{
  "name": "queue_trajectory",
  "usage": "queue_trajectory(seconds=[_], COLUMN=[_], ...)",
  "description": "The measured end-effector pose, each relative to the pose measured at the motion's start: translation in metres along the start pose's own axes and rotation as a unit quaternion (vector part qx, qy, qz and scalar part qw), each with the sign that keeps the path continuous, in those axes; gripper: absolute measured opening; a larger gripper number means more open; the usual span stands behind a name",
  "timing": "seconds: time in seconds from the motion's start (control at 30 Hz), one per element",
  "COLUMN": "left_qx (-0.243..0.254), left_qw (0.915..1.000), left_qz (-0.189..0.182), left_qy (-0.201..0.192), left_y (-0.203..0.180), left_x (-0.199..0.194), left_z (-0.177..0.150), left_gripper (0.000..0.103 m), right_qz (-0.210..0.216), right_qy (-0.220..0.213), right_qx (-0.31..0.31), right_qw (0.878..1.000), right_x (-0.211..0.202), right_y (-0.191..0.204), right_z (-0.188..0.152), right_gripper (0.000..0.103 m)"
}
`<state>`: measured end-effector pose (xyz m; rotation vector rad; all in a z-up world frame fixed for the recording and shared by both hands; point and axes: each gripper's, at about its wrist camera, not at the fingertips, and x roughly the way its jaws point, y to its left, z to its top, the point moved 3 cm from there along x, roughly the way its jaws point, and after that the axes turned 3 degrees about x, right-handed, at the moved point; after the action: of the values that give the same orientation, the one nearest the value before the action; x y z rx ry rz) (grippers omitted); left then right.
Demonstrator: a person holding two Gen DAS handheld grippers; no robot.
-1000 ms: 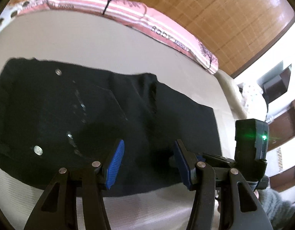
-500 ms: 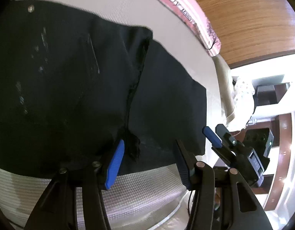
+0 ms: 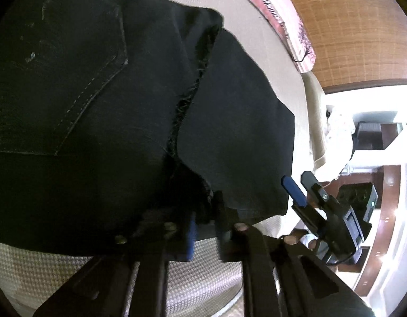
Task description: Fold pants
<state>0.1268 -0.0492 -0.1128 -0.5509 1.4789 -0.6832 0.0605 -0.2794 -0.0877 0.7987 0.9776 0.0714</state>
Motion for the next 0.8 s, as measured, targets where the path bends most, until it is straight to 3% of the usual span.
queue_trajectory(seconds=[0.17, 0.33, 0.47, 0.57, 0.73, 0.8], left_qx=[0.065, 0.068, 0.104, 0.137, 0.207, 0.232], left_qw=[0.9970, 0.9951, 0.9891, 0.9797, 0.9506, 0.9410], left_qz=[0.023, 0.070, 0.103, 0.142, 0.207, 0.214], left_qy=[-0.037, -0.018, -0.021, -0.035, -0.104, -0.123], left_y=[-0.021, -0.002, -0.012, -0.023, -0.041, -0.049], left_x=[-0.020, 0.001, 0.000, -0.008, -0.025, -0.022], left_z=[-0.013, -0.014, -0.012, -0.012, -0.007, -0.002], left_gripper=[0.009, 0.009, 0.015, 0.024, 0.028, 0.032], right_qz=[-0.054, -0.091, -0.104, -0.102, -0.119, -0.132], right_qy=[0.002, 0.019, 0.020, 0.019, -0.027, -0.043], right_qx=[-0.020, -0.042, -0.059, -0.068, -0.116, -0.137], right_qw=[0.998, 0.995, 0.993, 0.992, 0.986, 0.981], right_x=[-0.009, -0.004, -0.002, -0.005, -0.012, -0.007], right_y=[-0.009, -0.026, -0.024, -0.019, -0.002, 0.003], right_z=[0.000, -0.009, -0.011, -0.006, 0.022, 0.038], right_gripper=[0.050, 0.048, 0.049, 0.050, 0.047, 0.043])
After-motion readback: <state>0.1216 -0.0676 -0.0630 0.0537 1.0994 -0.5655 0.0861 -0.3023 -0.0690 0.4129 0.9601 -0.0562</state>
